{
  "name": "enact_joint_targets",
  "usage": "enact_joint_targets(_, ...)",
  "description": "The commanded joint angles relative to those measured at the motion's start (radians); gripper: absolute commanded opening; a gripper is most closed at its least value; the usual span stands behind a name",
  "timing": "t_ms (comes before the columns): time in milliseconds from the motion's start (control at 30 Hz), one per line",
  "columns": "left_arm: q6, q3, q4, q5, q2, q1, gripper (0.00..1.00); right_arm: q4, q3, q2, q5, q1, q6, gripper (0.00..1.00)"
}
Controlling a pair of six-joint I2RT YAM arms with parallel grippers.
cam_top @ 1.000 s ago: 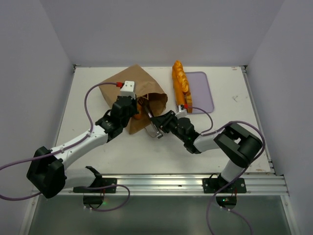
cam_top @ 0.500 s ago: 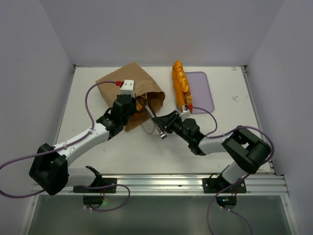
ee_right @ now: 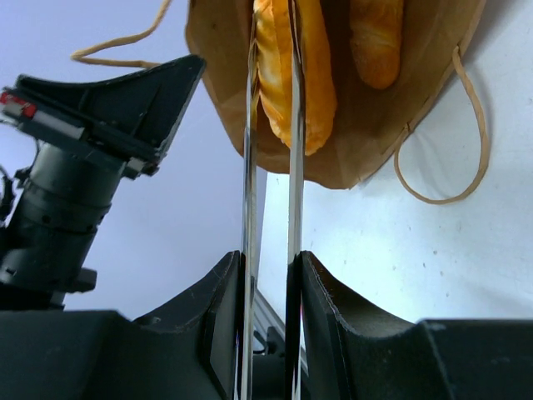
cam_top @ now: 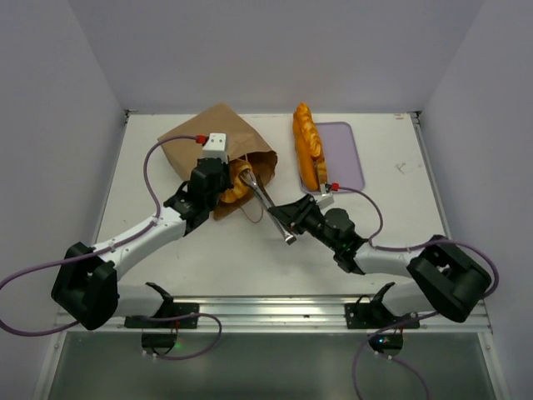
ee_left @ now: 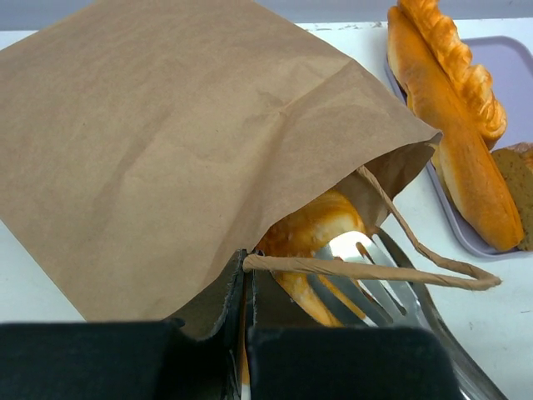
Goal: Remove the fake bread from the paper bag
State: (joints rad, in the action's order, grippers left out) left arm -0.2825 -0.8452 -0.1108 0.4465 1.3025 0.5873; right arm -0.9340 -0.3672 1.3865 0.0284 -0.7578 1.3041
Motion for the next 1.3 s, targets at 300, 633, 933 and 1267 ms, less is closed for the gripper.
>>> enact_joint_targets(300,0.020,-0.020,-0.052,0.006,-0.045,-0.017,0.00,0.570,-0.055,-0.495,-0.061,0.005,-0.258,0.00)
enact_joint_targets(633,0.029,-0.002,-0.055,0.012,-0.071,-0.017,0.00,1.010,-0.162,-0.745,-0.183,0.005,-0.452,0.00)
enact_joint_targets(933,0.029,0.028,-0.067,0.009,-0.071,-0.017,0.00,1.159,-0.303,-0.784,-0.258,0.006,-0.561,0.00)
enact_joint_targets(1267,0.025,0.055,-0.082,-0.005,-0.083,-0.017,0.00,1.195,-0.490,-0.670,-0.393,0.020,-0.736,0.00)
